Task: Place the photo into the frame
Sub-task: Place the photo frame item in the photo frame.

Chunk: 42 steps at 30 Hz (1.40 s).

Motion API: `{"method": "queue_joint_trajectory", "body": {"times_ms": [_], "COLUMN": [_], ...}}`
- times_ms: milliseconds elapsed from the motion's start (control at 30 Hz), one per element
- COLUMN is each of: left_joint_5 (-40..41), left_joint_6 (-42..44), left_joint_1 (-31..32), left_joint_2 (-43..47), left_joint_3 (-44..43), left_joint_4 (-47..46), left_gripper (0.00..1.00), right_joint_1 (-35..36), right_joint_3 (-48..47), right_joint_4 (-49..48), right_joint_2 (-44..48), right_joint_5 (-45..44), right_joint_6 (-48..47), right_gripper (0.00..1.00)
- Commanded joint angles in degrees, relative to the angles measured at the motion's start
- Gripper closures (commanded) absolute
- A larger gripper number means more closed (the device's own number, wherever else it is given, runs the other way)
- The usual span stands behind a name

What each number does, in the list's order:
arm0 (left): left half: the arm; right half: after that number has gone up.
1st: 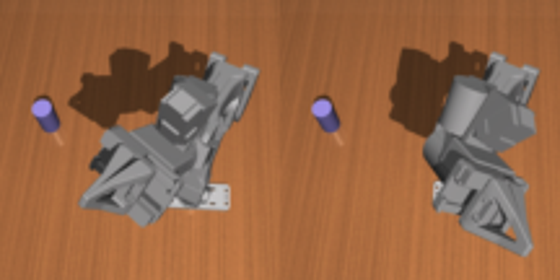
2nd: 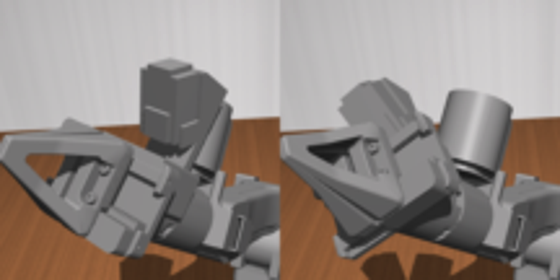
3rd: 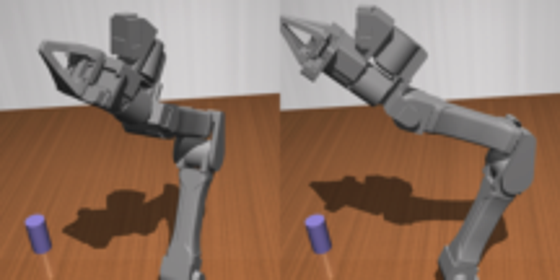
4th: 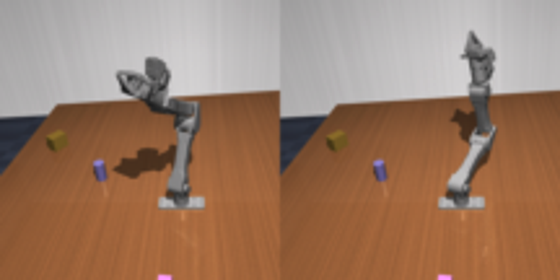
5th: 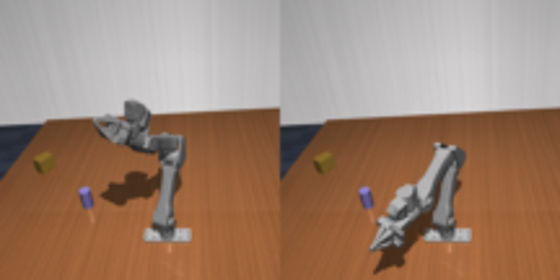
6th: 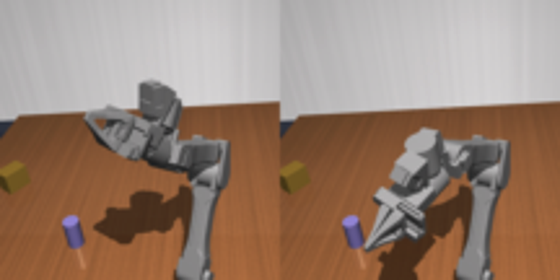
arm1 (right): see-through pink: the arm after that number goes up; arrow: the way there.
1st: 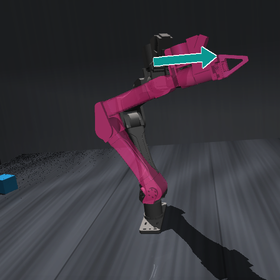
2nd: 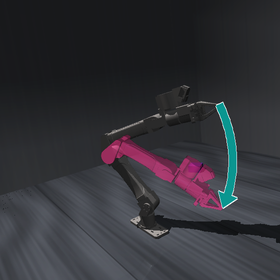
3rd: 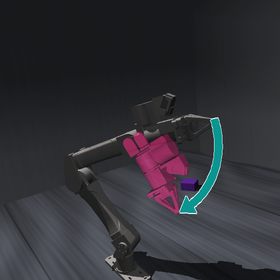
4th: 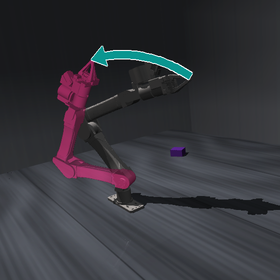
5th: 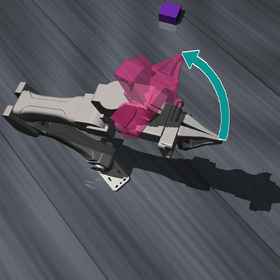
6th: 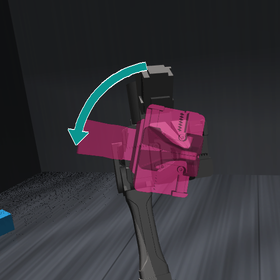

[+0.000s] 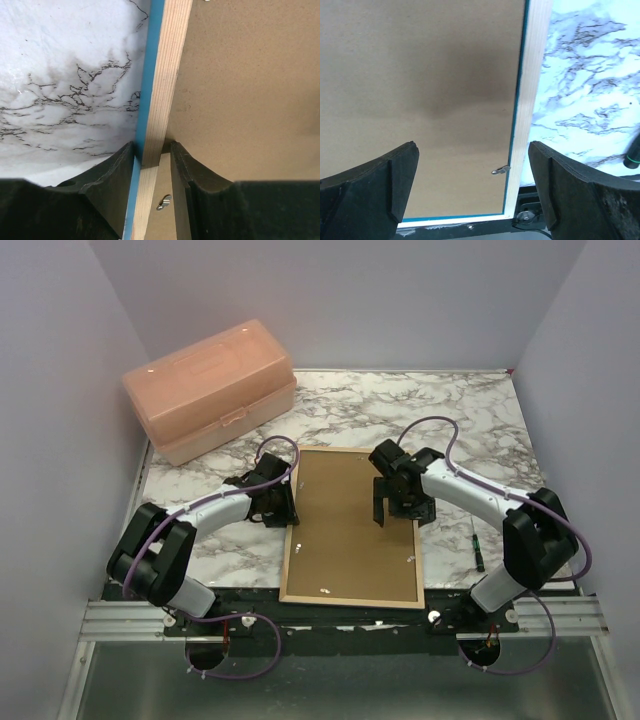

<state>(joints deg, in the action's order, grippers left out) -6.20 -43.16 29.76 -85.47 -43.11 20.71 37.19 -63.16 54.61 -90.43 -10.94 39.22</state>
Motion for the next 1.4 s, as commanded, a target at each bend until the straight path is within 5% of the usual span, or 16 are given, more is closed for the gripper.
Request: {"method": "queue_joint_trajectory", "body": {"times_ms": [0, 233, 567, 767, 1167, 1367], "left_joint_5": [4.97, 5.08, 2.77, 1.92, -0.36, -0.43], "left_joint_6": [-0.17, 0.52, 1.80, 2.11, 2.29, 1.87], "left_joint_1": [0.61, 0.65, 0.65, 0.61, 0.83, 0.87], "left_joint_2": [-4.34, -4.62, -2.69, -1.76, -2.74, -1.87], "left_joint_3": [3.11, 2.73, 2.68, 2.58, 2.33, 2.51], "left_joint_4": [2.58, 2.94, 2.27, 2.13, 0.69, 1.01], "left_gripper": [0.64, 0.64, 0.63, 0.63, 0.63, 0.59], "right_joint_1": [0.52, 0.11, -18.92, -19.79, -19.81, -18.01], "right_joint_3": [-1.12, 0.39, 10.76, 13.36, 16.30, 14.69], "right_joint_4": [3.93, 1.99, -11.41, -11.66, -17.85, -17.19], "right_joint_2": [-2.42, -1.19, 10.89, 11.47, 3.24, -1.21], "right_joint_5": [-6.67, -8.01, 13.75, 16.88, 15.49, 10.29], "right_joint_6": [1.73, 3.13, -4.94, -4.74, -4.21, -4.42], "right_gripper": [0.00, 0.00, 0.01, 0.04, 0.46, 0.54]}}
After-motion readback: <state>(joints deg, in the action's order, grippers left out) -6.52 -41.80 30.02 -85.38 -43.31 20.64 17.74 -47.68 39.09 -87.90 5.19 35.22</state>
